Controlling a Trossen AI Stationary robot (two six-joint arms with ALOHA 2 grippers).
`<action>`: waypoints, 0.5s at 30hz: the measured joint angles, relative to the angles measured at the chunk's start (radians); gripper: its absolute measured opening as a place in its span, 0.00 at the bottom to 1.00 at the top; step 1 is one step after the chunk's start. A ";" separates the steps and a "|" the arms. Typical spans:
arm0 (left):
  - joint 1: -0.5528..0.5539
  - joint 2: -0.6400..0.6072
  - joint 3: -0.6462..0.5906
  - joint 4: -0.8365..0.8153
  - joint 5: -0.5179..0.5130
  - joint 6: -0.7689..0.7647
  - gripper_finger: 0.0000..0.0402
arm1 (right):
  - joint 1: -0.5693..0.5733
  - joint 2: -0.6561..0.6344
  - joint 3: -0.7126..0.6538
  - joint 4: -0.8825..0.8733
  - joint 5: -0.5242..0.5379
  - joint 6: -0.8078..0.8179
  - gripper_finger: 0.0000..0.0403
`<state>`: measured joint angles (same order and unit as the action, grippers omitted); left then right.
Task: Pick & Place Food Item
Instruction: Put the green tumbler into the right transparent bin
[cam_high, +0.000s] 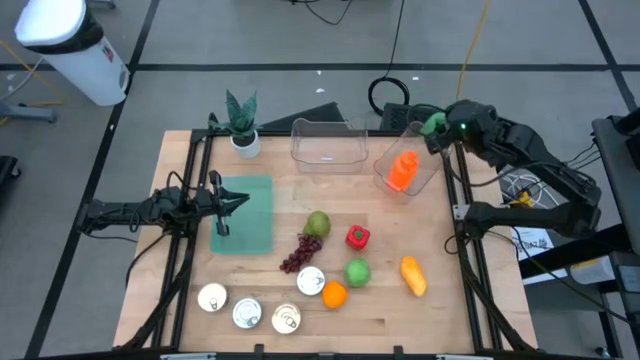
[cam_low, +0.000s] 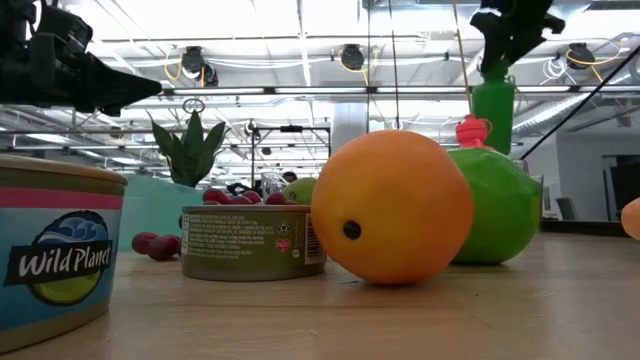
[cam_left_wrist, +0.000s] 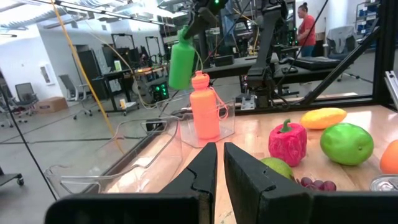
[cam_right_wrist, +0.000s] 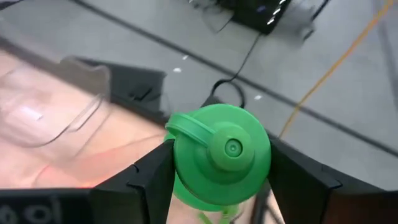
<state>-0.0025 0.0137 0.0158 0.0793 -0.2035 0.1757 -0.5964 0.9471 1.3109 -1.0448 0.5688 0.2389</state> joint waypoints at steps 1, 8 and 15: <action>0.000 0.000 0.000 0.000 0.000 0.000 0.10 | -0.009 0.001 0.000 -0.008 -0.020 0.001 0.53; 0.000 0.000 0.000 0.000 0.000 0.000 0.10 | -0.076 -0.018 -0.096 -0.002 -0.054 0.026 0.54; 0.000 0.000 0.000 0.000 0.000 0.000 0.10 | -0.139 -0.031 -0.245 0.128 -0.176 0.020 0.54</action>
<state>-0.0025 0.0139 0.0158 0.0792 -0.2035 0.1757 -0.7356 0.9158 1.0658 -0.9166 0.3929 0.2594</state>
